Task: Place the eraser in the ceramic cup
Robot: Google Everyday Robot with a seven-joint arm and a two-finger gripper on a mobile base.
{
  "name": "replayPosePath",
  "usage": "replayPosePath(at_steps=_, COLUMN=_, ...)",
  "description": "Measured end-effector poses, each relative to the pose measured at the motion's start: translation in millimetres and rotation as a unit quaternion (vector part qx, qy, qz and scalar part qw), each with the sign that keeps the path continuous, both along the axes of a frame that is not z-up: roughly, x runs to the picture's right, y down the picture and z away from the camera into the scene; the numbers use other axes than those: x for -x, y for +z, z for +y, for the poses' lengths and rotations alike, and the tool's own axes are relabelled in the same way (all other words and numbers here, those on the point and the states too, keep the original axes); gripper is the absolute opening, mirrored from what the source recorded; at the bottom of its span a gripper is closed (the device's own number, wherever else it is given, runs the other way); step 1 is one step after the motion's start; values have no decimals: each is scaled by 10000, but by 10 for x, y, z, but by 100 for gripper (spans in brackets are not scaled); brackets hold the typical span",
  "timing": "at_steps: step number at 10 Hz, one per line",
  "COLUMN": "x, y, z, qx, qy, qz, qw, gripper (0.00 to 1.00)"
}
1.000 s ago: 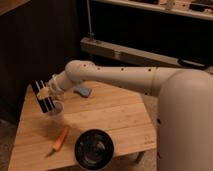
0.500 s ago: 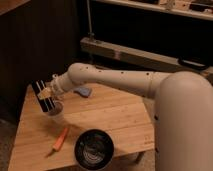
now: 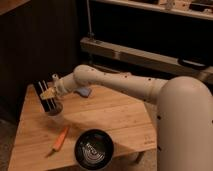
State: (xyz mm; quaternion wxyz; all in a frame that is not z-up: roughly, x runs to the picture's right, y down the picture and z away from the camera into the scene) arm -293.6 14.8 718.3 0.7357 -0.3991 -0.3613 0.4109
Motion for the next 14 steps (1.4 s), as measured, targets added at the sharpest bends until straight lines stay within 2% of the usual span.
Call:
replayPosePath(at_steps=1, x=0, y=6, z=-1, qx=-20, qy=3, qz=-25, qw=10000, gripper=41)
replayPosePath(at_steps=2, x=-20, y=18, z=-8, qx=-23, qy=13, qz=-34, qw=10000, gripper=48)
replayPosePath(at_steps=5, x=-58, y=21, z=-10, qx=-73, qy=19, qz=-108, qw=9999, gripper=78)
replayPosePath(at_steps=10, x=-93, y=25, z=-1, qx=-102, qy=78, qz=-185, qw=9997, gripper=80)
replayPosePath(at_steps=14, x=-131, y=33, z=-16, qx=-11, qy=153, qz=-214, qw=9997, gripper=80)
